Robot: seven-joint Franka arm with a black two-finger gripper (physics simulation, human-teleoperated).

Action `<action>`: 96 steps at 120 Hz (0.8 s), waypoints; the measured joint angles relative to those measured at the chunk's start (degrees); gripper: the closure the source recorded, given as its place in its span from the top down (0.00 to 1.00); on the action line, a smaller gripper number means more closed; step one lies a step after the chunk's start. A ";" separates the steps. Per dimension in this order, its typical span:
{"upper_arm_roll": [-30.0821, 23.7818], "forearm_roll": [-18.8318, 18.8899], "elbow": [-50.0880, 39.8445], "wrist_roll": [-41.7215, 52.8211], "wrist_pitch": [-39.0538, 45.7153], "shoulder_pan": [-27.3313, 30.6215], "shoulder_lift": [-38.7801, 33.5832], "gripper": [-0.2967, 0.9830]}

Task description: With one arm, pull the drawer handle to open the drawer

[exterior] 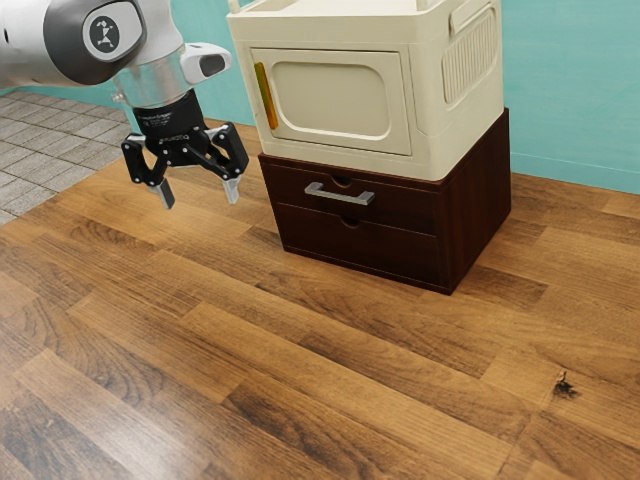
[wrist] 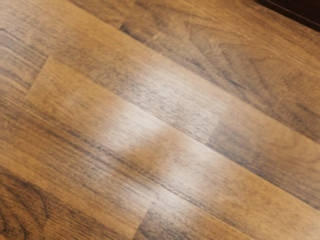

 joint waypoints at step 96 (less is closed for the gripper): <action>-4.18 -8.25 7.38 -34.53 -0.28 -2.29 -0.04 0.76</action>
